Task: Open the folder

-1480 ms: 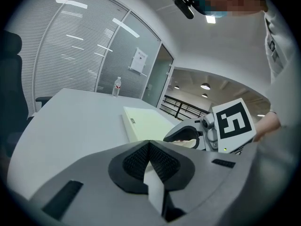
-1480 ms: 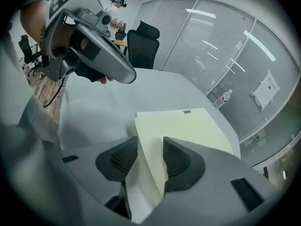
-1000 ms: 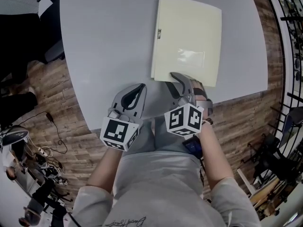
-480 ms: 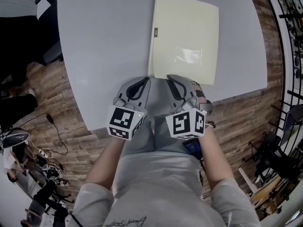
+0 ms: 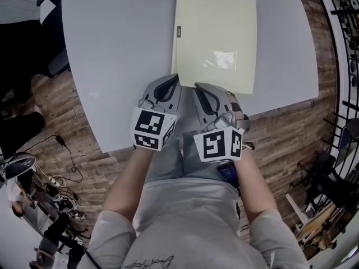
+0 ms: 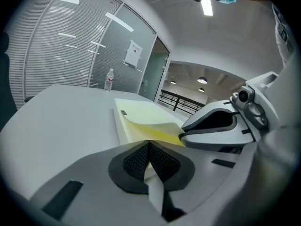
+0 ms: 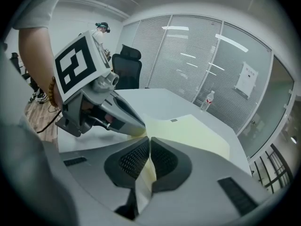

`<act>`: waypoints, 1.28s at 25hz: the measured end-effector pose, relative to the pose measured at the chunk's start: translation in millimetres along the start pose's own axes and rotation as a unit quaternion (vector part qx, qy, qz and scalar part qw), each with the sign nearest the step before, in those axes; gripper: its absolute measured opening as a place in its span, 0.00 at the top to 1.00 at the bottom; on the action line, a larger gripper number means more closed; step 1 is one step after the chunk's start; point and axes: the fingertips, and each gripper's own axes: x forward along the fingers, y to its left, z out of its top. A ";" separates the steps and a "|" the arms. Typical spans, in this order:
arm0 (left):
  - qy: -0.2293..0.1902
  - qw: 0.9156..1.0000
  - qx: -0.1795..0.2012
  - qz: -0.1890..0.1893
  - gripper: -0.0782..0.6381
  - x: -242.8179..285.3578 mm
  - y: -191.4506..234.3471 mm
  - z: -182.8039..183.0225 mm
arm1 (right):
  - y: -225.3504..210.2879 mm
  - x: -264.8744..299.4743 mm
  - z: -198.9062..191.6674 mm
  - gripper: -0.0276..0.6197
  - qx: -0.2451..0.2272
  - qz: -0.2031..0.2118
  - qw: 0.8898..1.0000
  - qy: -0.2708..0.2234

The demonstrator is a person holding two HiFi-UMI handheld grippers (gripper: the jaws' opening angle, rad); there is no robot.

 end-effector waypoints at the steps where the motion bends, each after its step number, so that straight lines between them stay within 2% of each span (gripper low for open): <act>1: 0.002 1.000 0.002 0.001 0.88 0.1 0.0 -0.4 | -2.3 -2.2 1.8 0.91 0.007 -0.004 1.000 -0.005; 13: 0.030 0.999 0.033 0.025 0.88 -1.2 1.0 -1.7 | -17.2 -17.8 14.2 0.92 0.042 -0.028 0.999 -0.018; 18: 0.032 0.999 0.002 0.024 0.88 0.2 2.1 -4.7 | -18.4 -20.6 12.9 0.92 0.055 -0.032 0.998 -0.019; 21: 0.037 0.999 0.009 0.030 0.88 0.6 2.6 -4.5 | -19.1 -22.9 16.4 0.92 0.057 -0.037 0.997 -0.025; 32: 0.037 0.999 -0.009 0.027 0.88 1.2 11.0 -7.0 | -50.3 -67.5 28.6 0.92 0.080 -0.106 0.989 -0.071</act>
